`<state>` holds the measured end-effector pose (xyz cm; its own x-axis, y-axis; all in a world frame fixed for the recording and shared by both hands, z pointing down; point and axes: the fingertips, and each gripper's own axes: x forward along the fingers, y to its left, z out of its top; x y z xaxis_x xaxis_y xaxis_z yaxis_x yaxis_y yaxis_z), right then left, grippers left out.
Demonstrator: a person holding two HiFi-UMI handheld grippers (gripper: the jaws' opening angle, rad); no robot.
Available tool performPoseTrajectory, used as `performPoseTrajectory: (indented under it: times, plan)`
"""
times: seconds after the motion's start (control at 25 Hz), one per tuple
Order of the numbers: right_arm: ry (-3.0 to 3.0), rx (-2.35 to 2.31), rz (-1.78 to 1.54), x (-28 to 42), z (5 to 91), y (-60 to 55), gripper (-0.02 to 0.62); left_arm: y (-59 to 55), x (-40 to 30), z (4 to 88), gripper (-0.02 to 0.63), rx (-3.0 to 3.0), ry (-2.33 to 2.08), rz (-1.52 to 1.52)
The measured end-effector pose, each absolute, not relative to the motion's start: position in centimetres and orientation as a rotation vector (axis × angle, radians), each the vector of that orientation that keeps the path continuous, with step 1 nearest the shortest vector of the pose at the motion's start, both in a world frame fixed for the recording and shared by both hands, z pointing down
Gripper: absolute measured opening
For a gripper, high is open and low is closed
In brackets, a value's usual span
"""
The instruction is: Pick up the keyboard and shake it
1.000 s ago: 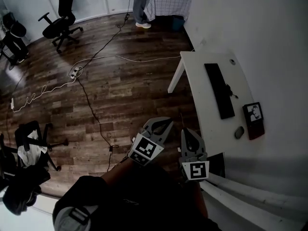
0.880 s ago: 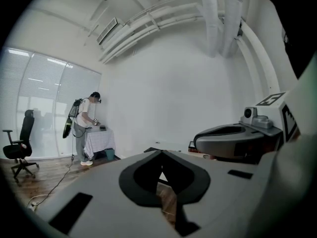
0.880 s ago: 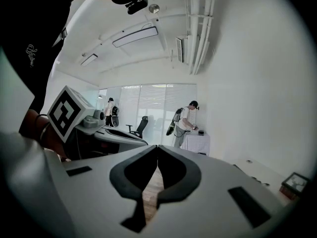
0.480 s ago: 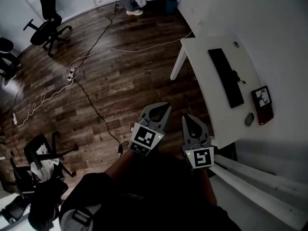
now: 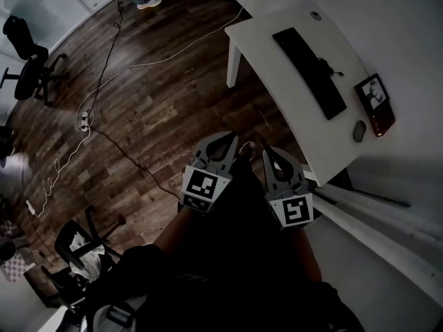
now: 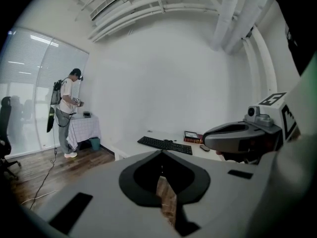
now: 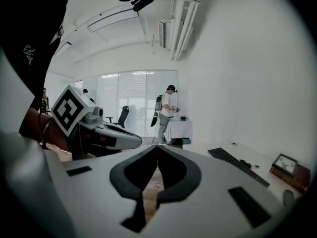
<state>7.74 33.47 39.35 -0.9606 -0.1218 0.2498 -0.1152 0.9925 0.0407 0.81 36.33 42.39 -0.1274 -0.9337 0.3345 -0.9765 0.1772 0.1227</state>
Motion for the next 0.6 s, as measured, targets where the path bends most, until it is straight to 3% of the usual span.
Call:
performPoseTrajectory:
  times: [0.6]
  plan:
    - [-2.924,0.153,0.077,-2.3,39.5,19.0,0.021,21.8,-6.6,42.6,0.002,1.857,-2.027,0.381]
